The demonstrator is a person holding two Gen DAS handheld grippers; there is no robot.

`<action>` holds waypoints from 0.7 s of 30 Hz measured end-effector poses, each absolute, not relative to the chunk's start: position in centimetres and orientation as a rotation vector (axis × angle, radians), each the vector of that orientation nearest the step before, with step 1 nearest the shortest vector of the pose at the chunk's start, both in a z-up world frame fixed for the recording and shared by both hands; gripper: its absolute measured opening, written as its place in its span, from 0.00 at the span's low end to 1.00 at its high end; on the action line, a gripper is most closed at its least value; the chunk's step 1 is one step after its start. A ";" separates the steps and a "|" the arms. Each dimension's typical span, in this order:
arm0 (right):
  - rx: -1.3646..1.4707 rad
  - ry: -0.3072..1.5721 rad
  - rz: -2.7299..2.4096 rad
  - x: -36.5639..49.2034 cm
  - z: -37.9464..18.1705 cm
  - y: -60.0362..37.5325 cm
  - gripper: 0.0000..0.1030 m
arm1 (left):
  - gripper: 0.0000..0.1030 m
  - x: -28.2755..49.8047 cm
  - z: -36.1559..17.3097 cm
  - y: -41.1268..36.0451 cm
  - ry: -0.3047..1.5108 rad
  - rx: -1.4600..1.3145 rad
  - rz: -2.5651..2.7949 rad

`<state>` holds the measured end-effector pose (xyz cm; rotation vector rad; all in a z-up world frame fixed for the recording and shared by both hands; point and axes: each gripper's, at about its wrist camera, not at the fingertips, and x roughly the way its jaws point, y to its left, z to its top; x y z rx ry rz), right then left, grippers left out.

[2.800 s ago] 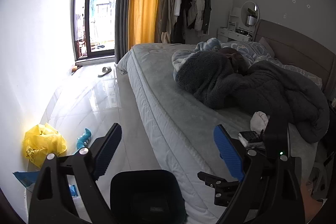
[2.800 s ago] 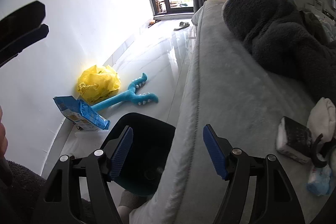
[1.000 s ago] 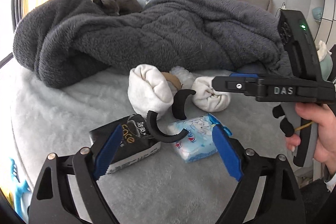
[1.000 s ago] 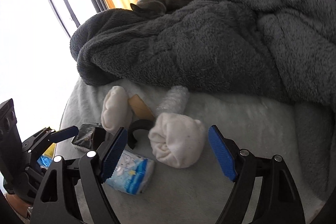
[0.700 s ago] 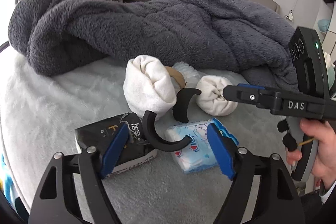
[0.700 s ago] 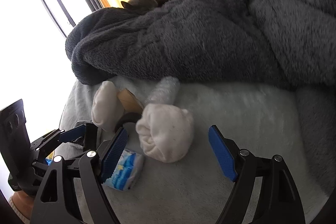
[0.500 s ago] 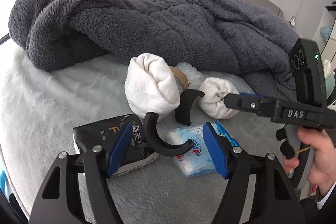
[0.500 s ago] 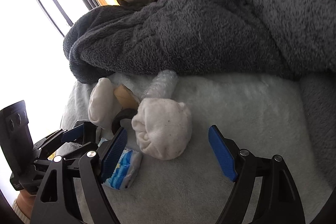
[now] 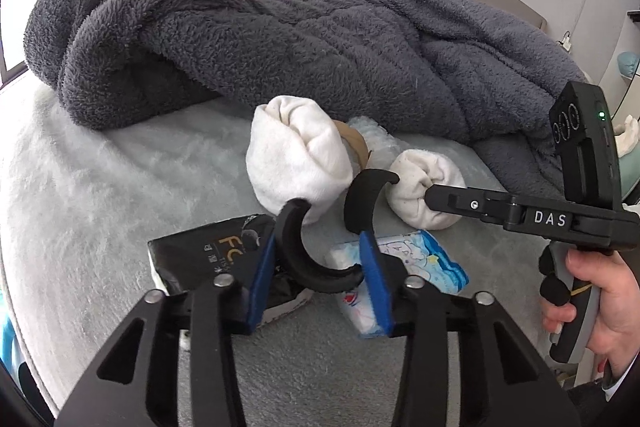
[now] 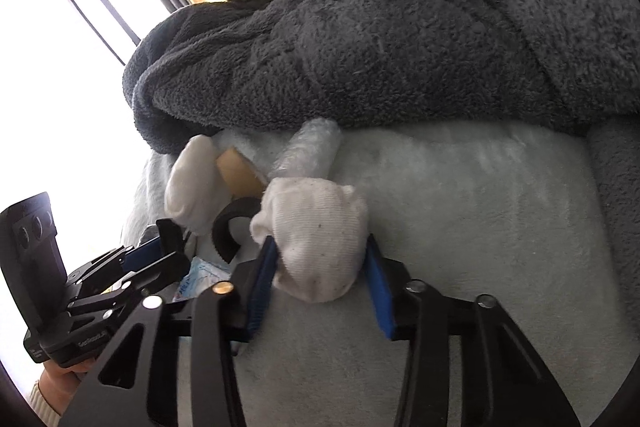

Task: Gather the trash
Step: 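Grasp the rolled white sock with the right tool while the left tool reaches the black headband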

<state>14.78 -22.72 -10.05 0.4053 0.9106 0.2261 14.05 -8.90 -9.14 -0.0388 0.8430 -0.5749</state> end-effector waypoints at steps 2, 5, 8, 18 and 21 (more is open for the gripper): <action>0.387 0.905 0.226 14.9 -9.8 -22.3 0.37 | 0.40 14.3 -9.1 -8.9 0.841 -0.040 -0.574; 0.377 0.903 0.223 14.8 -9.4 -22.2 0.35 | 0.36 14.1 -8.9 -8.8 0.835 -0.034 -0.572; 0.372 0.902 0.211 14.8 -8.9 -22.2 0.35 | 0.22 13.9 -8.5 -8.7 0.827 -0.024 -0.557; 0.294 0.843 0.171 13.8 -6.1 -21.8 0.34 | 0.09 13.5 -7.9 -8.3 0.825 -0.018 -0.551; 0.277 0.821 0.159 13.8 -5.4 -21.7 0.34 | 0.09 13.2 -7.5 -8.5 0.811 -0.024 -0.564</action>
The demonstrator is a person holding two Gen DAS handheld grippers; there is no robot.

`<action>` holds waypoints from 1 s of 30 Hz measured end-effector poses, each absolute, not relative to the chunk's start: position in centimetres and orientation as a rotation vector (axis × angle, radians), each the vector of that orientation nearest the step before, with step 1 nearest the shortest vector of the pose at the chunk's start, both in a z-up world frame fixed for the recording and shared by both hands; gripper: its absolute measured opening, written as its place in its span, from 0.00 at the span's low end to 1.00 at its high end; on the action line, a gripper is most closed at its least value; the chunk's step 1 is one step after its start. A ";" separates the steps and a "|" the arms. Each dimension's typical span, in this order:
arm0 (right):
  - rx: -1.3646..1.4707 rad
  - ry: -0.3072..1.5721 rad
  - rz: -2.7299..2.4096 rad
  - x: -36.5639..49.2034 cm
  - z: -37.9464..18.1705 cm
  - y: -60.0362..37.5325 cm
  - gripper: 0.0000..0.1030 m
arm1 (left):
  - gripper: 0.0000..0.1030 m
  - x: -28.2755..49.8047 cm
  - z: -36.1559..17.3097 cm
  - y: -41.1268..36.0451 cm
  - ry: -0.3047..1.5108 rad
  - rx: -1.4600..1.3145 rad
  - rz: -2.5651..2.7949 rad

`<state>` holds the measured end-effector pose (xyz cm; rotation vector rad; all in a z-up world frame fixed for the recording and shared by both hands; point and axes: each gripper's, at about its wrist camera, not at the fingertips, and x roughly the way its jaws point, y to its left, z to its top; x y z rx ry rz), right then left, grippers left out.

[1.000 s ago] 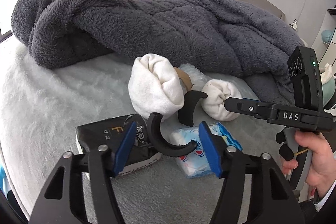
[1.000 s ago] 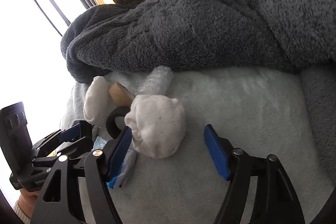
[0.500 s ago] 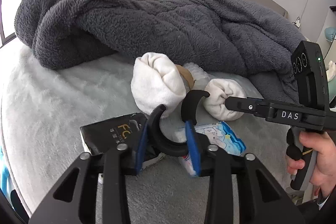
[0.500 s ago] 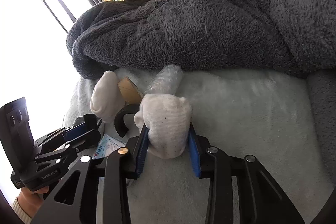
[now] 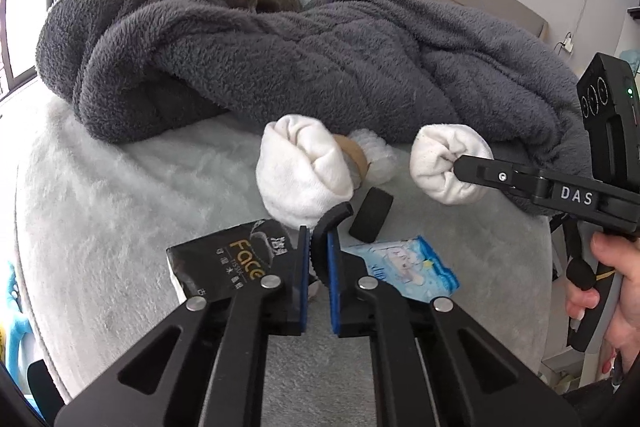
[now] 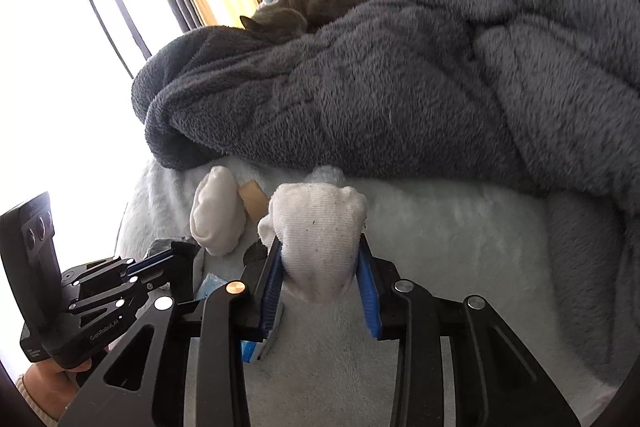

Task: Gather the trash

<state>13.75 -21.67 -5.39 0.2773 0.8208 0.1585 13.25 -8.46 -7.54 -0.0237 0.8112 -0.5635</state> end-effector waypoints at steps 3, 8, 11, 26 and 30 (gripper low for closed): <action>0.269 0.799 0.153 13.5 -4.7 -21.6 0.33 | 0.09 13.0 -7.1 -8.6 0.799 -0.013 -0.567; 0.251 0.771 0.154 13.4 -3.7 -20.8 0.33 | 0.09 12.7 -6.4 -8.1 0.787 -0.003 -0.543; 0.248 0.757 0.176 13.5 -3.1 -19.8 0.33 | 0.09 12.2 -5.7 -7.3 0.771 -0.008 -0.512; 0.131 0.705 0.312 14.2 -0.6 -10.4 0.33 | 0.09 11.4 -4.0 0.7 0.737 -0.075 -0.288; 0.134 0.698 0.349 14.4 -0.3 -8.1 0.33 | 0.09 11.1 -4.2 3.1 0.754 -0.083 -0.242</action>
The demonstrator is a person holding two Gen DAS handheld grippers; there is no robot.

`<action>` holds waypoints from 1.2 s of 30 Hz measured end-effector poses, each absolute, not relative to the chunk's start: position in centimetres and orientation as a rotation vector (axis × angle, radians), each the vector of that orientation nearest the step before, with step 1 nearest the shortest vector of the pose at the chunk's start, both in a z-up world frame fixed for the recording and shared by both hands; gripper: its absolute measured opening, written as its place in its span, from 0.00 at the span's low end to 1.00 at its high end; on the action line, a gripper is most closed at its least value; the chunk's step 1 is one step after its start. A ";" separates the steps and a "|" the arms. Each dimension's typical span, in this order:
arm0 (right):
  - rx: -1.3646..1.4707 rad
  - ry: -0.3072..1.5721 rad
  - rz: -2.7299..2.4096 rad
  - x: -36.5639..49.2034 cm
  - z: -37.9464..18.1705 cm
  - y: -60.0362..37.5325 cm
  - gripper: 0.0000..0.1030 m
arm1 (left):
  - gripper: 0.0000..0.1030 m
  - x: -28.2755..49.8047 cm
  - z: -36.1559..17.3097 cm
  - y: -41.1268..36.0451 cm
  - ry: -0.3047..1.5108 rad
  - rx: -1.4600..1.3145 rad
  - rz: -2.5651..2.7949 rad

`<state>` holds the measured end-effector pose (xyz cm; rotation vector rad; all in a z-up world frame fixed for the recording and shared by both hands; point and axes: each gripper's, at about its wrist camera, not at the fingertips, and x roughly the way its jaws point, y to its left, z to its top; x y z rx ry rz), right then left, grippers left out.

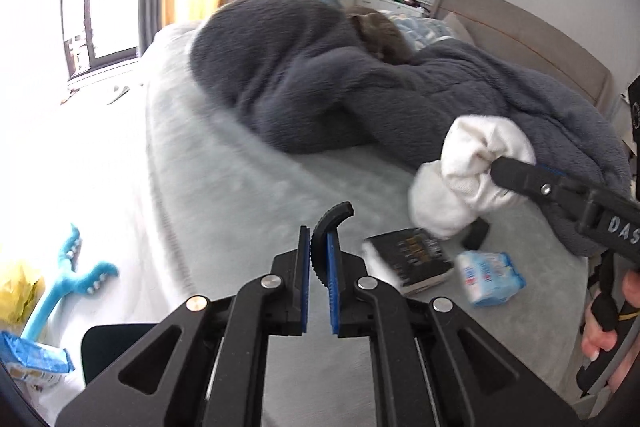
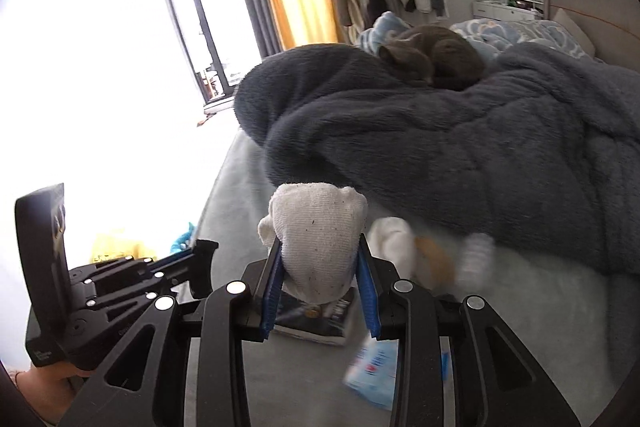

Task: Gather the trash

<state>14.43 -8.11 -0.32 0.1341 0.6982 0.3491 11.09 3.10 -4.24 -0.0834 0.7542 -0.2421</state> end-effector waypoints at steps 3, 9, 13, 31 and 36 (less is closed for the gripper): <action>0.120 0.698 0.383 14.5 -0.2 -5.8 0.33 | 0.09 10.6 -4.3 5.1 0.754 -0.088 -0.226; 0.101 0.712 0.461 14.6 -0.6 -1.0 0.33 | 0.09 9.7 -4.1 9.3 0.744 -0.088 -0.176; 0.067 0.732 0.505 14.7 -1.2 2.2 0.33 | 0.09 9.3 -4.5 11.8 0.766 -0.086 -0.142; 0.012 0.798 0.635 15.2 -3.3 12.6 0.33 | 0.09 8.1 -10.6 21.5 1.003 -0.124 -0.046; -0.002 0.833 0.660 15.1 -4.4 15.4 0.33 | 0.09 7.5 -12.8 23.7 1.084 -0.150 -0.034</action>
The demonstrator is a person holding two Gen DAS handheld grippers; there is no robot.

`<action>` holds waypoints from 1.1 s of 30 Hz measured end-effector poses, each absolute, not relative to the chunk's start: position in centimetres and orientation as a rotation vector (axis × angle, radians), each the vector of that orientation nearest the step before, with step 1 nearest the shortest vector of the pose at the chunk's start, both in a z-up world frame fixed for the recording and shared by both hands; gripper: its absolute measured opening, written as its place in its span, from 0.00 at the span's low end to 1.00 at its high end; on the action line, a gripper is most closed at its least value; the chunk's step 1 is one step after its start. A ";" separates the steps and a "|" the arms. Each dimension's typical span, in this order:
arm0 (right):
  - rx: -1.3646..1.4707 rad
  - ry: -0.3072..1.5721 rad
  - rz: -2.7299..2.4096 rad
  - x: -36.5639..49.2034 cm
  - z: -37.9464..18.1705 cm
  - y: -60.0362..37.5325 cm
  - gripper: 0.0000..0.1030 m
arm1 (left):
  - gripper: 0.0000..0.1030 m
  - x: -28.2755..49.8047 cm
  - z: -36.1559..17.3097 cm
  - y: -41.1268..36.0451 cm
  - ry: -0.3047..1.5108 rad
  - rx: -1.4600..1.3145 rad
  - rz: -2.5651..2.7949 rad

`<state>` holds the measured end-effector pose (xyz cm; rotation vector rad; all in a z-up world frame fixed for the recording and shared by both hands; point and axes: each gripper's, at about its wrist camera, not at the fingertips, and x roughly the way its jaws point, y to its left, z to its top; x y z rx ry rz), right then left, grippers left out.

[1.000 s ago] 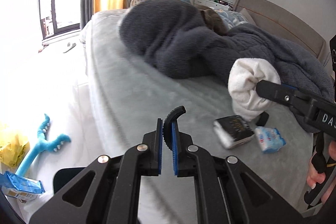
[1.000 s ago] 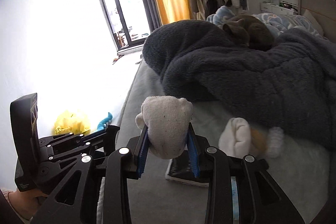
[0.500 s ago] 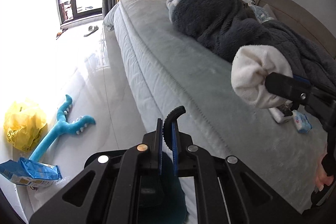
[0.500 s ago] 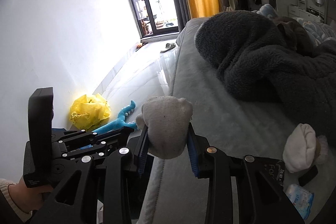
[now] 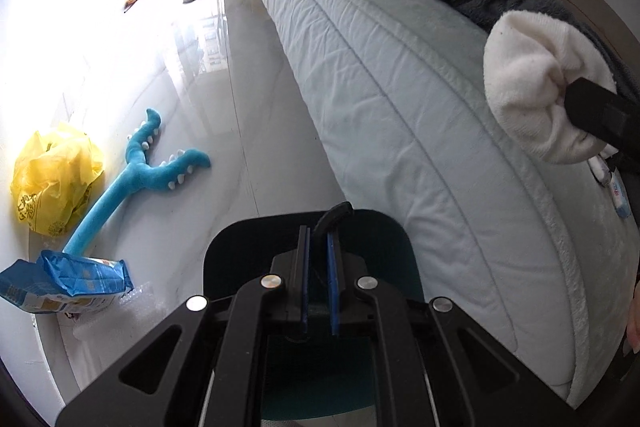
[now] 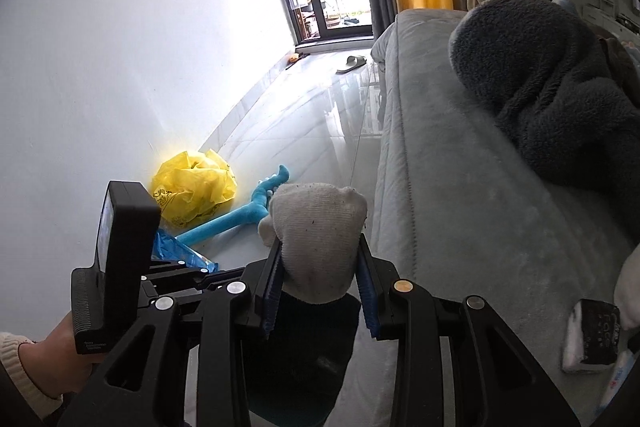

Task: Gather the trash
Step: 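Carry the sock to the teal bin and open the right tool over it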

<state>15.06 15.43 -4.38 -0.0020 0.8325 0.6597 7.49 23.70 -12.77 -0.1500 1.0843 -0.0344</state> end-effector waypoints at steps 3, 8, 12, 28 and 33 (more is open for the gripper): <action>-0.016 0.859 0.673 15.2 -5.2 17.1 0.33 | 0.09 7.2 -14.1 24.5 1.136 -0.153 -0.035; -0.045 0.899 0.688 15.3 -6.5 19.7 0.33 | 0.09 6.5 -15.9 25.9 1.214 -0.173 -0.033; -0.065 0.933 0.694 15.6 -7.6 21.1 0.33 | 0.09 6.1 -16.7 27.2 1.256 -0.189 -0.026; -0.114 1.029 0.706 16.0 -11.1 25.3 0.33 | 0.38 4.9 -17.5 29.6 1.300 -0.225 -0.046; -0.127 1.065 0.699 16.0 -12.5 26.2 0.33 | 0.46 4.7 -16.3 30.4 1.254 -0.207 -0.027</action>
